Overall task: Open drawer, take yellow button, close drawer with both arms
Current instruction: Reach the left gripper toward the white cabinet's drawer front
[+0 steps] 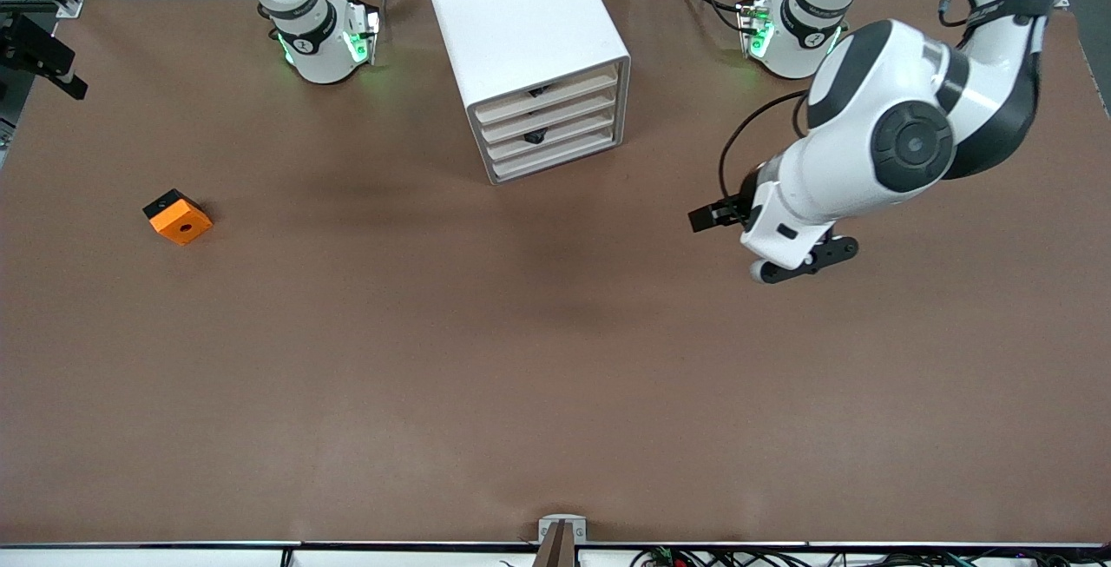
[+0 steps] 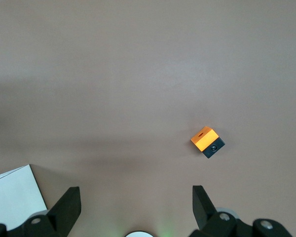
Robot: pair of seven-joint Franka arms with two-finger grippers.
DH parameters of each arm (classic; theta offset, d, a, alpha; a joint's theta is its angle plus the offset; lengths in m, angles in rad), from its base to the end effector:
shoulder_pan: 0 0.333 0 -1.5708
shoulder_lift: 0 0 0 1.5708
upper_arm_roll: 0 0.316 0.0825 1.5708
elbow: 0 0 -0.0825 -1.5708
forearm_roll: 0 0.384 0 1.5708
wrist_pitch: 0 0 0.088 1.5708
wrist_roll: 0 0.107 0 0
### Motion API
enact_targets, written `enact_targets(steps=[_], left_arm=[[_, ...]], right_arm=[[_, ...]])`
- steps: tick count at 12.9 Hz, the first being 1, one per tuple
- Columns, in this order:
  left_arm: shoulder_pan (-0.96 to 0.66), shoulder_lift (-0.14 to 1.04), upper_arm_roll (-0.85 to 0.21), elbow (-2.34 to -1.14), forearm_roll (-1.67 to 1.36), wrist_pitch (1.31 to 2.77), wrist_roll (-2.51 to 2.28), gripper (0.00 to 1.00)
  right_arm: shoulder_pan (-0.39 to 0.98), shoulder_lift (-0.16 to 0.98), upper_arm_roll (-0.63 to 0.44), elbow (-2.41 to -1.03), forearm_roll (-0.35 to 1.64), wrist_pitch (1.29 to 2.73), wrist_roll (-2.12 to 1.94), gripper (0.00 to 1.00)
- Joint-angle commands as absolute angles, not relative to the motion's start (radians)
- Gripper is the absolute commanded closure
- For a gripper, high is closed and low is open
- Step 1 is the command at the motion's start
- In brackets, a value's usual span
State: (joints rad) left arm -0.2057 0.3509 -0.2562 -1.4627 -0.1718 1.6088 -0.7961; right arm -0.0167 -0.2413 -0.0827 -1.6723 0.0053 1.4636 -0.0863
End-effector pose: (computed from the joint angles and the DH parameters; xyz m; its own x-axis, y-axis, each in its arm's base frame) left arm 0.5766 -0.2822 0.4758 0.8890 0.3322 -0.3150 0.3615 -0.9316 0.0378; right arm 0.4623 -0.0515 0.6903 0.9994 -0.0107 0.0338 -0.0100 -0.9997 -0.0222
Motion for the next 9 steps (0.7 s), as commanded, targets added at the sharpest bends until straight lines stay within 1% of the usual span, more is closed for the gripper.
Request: enact_targets(steps=[1, 5, 9], left_arm=[[-0.258, 0.399, -0.253, -1.433, -0.212, 1.603, -0.976, 0.00], [-0.317, 0.445, -0.253, -1.433, -0.256, 1.621, -1.210, 0.00], [-0.322, 0.514, -0.253, -1.433, -0.334, 1.628, -1.417, 0.00]], right_arm=[[-0.017, -0.261, -0.089, -1.689, 0.005, 1.474, -0.072, 0.00], [-0.035, -0.261, -0.092, -1.692, -0.001, 1.468, -0.084, 0.00], [-0.040, -0.261, -0.087, -1.693, -0.008, 1.463, -0.089, 0.00]])
